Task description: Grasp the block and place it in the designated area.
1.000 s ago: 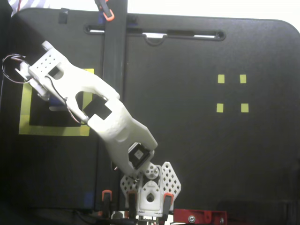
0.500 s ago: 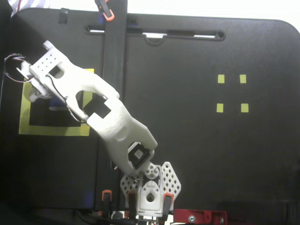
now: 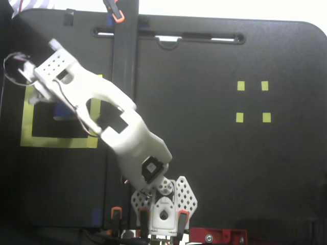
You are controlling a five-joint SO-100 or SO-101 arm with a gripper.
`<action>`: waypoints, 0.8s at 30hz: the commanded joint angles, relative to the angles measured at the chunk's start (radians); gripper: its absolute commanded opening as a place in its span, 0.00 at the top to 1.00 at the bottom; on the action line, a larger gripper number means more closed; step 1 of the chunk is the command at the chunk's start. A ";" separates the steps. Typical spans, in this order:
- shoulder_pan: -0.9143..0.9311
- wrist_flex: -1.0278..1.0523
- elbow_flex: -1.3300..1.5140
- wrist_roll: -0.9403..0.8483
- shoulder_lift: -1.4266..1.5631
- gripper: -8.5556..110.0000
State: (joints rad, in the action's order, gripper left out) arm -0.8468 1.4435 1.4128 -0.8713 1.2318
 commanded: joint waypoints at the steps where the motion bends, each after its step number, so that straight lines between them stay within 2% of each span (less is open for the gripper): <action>1: 0.009 0.038 -0.026 -0.011 0.098 0.53; 10: 0.031 0.127 -0.031 -0.021 0.259 0.53; 17: 0.037 0.166 -0.052 -0.026 0.276 0.54; 24: 0.043 0.160 -0.060 -0.026 0.276 0.70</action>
State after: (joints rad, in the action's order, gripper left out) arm -0.8099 1.6030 1.3990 -0.8897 1.4603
